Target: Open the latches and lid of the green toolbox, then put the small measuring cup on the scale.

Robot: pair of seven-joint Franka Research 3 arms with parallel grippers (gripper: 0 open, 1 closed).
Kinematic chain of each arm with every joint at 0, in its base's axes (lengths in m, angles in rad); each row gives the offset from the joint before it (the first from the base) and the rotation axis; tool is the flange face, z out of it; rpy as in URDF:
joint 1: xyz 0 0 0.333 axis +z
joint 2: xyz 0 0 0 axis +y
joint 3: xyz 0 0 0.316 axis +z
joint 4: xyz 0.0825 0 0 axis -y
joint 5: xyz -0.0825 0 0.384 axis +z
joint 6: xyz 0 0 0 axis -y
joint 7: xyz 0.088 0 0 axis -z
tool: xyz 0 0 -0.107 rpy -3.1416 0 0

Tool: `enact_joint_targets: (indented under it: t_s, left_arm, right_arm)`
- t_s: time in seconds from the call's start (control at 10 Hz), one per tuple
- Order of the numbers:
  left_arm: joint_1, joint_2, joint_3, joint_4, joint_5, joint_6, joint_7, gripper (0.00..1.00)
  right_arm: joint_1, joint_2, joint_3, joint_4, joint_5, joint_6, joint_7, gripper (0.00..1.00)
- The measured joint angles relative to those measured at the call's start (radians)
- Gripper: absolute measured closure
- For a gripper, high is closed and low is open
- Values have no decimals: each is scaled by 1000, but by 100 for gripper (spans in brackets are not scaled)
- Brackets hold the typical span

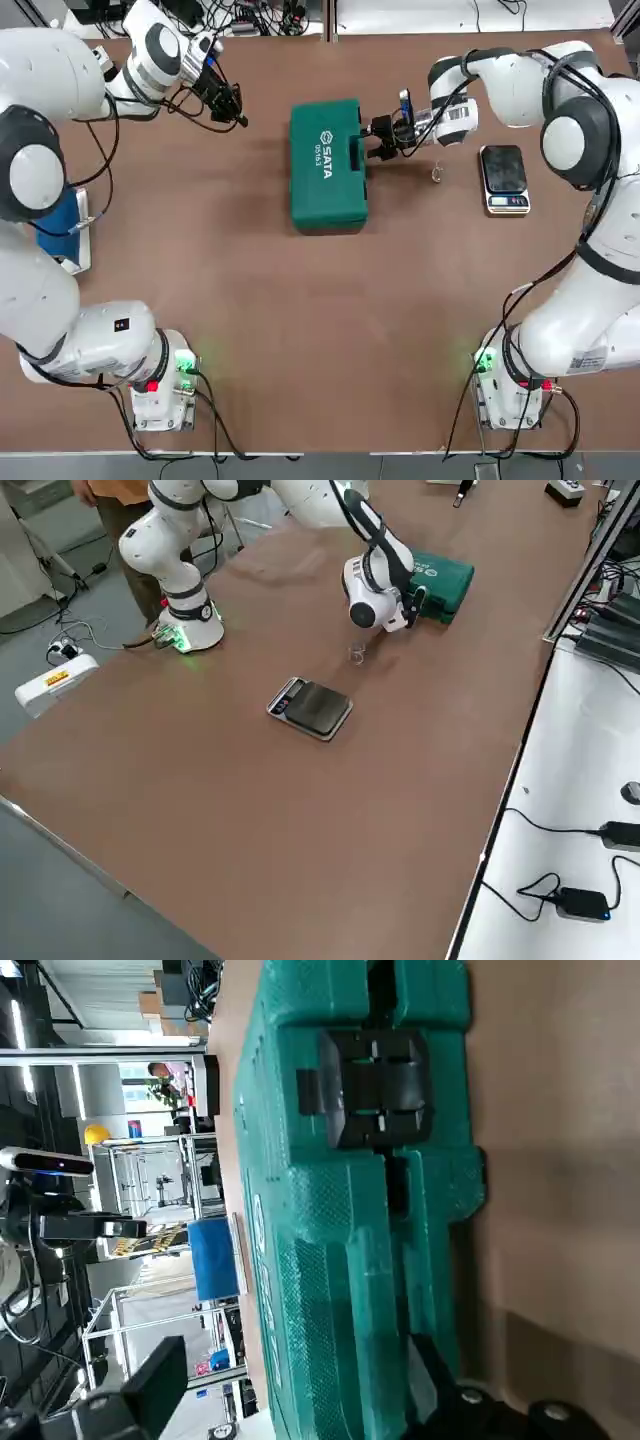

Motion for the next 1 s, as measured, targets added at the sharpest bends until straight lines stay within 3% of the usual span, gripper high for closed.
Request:
enact_joint_targets:
  t_s: [0.3, 1.0]
  left_arm:
    - [0, -42, -1, -53, 0, 21, 6, 99]
    - [0, -44, -4, -72, 0, 43, 7, 99]
  right_arm:
    - [8, 9, 1, 3, 3, 16, -1, 10]
    - [25, 33, 2, 10, 48, 41, -43, 44]
